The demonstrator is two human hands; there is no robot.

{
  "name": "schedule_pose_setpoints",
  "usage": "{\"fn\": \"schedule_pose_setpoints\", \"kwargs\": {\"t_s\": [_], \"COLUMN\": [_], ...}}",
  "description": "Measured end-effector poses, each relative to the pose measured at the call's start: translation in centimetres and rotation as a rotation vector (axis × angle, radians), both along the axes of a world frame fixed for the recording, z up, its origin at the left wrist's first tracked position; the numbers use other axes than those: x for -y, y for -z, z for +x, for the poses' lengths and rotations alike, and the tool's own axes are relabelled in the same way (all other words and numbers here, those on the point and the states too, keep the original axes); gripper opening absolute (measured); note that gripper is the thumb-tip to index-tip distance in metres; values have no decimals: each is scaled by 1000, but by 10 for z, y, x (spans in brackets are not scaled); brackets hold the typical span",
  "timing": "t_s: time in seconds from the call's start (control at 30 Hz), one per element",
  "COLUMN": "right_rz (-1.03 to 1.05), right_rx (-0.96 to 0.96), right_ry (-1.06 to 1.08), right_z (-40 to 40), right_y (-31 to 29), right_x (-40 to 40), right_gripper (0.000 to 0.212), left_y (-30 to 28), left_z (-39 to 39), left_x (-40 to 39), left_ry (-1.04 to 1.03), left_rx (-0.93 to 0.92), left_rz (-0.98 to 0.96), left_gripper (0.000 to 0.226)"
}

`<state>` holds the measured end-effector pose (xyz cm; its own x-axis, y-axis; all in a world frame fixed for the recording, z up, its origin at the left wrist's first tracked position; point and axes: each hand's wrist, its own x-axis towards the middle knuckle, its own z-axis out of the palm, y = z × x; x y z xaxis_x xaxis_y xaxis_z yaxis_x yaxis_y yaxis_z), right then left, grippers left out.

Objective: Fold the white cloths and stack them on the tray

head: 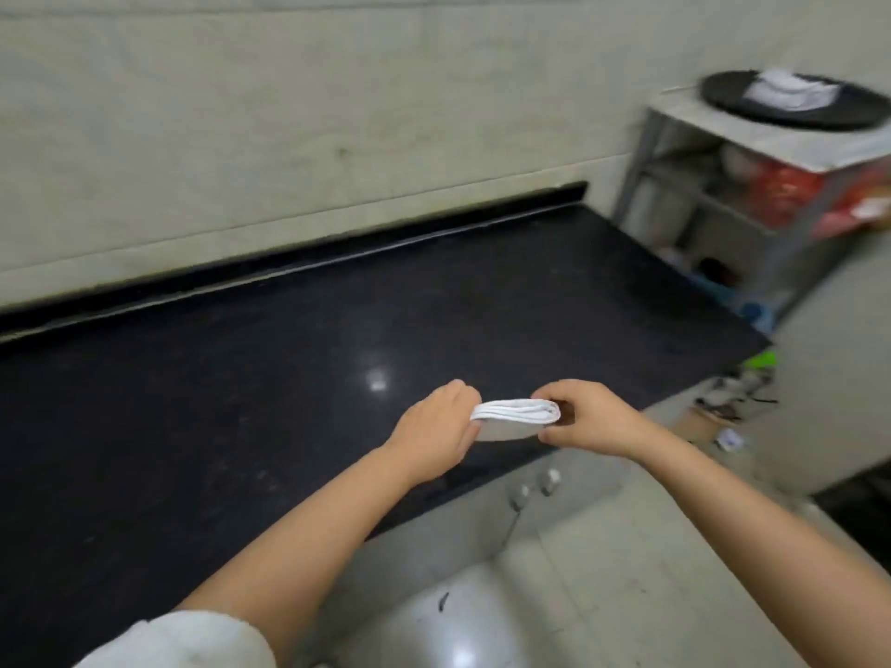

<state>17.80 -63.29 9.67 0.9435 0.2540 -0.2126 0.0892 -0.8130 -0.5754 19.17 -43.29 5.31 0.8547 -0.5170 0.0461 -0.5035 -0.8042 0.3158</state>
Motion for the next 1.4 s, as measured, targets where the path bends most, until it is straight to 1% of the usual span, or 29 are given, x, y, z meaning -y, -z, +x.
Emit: {"fn": "schedule_pose_setpoints", "kwargs": {"t_s": [0.13, 0.23, 0.3, 0.4, 0.5, 0.57, 0.6, 0.67, 0.77, 0.8, 0.9, 1.03, 1.2, 1.27, 1.33, 1.4], "right_rz": [-213, -301, -283, -258, -236, -222, -219, -236, -240, -238, -212, -178, -32, 29, 46, 31], "right_rx": [154, 182, 181, 190, 214, 245, 261, 296, 305, 311, 338, 344, 321, 354, 430, 540], "right_ry": [49, 82, 115, 161, 251, 277, 278, 263, 260, 260, 244, 220, 214, 225, 238, 232], "right_z": [-13, -15, -13, -1, 29, 58, 75, 114, 176, 196, 253, 325, 415, 456, 499, 543], "right_y": [-28, -58, -80, -108, -129, -142, -148, -163, -185, -193, -215, -234, -248, -248, -245, -238], "right_x": [108, 185, 231, 287, 342, 379, 396, 430, 475, 487, 521, 559, 600, 617, 634, 650], "right_gripper": [13, 20, 20, 22, 22, 20, 19, 18, 18, 19, 18, 19, 17, 17, 18, 19], "left_y": [-37, -65, -81, -98, -116, -127, -133, -143, -167, -176, -202, -227, -247, -250, -251, -251], "left_z": [17, 33, 45, 69, 104, 135, 152, 192, 251, 269, 322, 383, 458, 489, 517, 544], "left_x": [114, 183, 225, 286, 344, 380, 398, 431, 475, 488, 520, 557, 599, 617, 638, 660], "left_ry": [177, 304, 369, 403, 424, 441, 437, 402, 354, 338, 270, 183, 40, -40, -125, -179], "left_rx": [-41, -40, 1, 58, 74, 92, 92, 85, 88, 89, 32, -41, -122, -75, 52, 181], "left_rz": [10, -40, -89, -206, -327, -384, -405, -451, -524, -537, -580, -644, -691, -721, -705, -691], "left_gripper": [26, 20, 19, 17, 16, 21, 20, 13, 21, 20, 4, 9, 12, 9, 16, 18]}}
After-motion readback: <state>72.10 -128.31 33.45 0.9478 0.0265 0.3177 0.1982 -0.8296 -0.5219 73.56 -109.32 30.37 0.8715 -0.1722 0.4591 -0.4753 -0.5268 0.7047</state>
